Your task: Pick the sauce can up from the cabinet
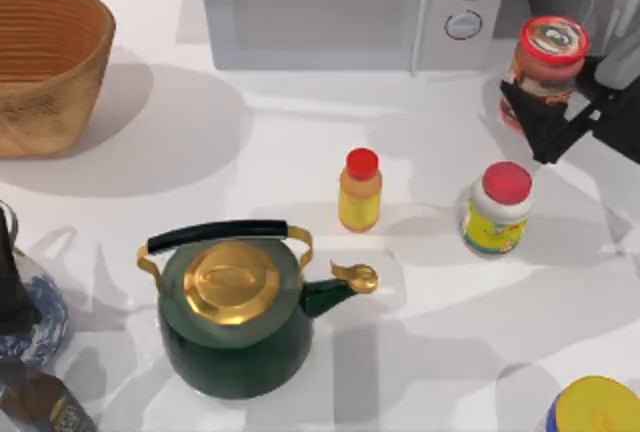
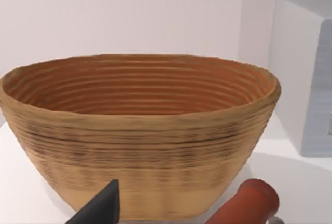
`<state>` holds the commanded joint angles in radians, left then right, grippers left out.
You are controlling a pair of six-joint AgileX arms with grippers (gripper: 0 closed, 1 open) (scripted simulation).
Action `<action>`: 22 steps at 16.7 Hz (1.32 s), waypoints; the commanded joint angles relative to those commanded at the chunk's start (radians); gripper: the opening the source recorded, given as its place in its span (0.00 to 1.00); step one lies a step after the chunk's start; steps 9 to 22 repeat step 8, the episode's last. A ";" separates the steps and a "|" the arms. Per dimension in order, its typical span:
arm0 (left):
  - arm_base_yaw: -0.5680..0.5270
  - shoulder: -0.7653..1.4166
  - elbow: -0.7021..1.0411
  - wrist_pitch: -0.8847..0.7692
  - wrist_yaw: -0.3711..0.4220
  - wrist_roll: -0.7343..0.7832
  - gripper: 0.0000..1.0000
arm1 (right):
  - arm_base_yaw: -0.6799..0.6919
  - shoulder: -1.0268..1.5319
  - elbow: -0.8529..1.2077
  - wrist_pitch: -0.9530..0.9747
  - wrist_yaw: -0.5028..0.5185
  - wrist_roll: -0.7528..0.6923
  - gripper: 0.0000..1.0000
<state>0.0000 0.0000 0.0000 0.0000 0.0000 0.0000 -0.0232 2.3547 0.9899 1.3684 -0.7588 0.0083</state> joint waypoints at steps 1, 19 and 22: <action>0.000 0.000 0.000 0.000 0.000 0.000 1.00 | 0.000 0.000 0.000 0.000 0.000 0.000 0.90; 0.000 0.000 0.000 0.000 0.000 0.000 1.00 | 0.000 0.000 0.000 0.000 0.000 0.000 1.00; 0.000 0.000 0.000 0.000 0.000 0.000 1.00 | 0.000 0.000 0.000 0.000 0.000 0.000 1.00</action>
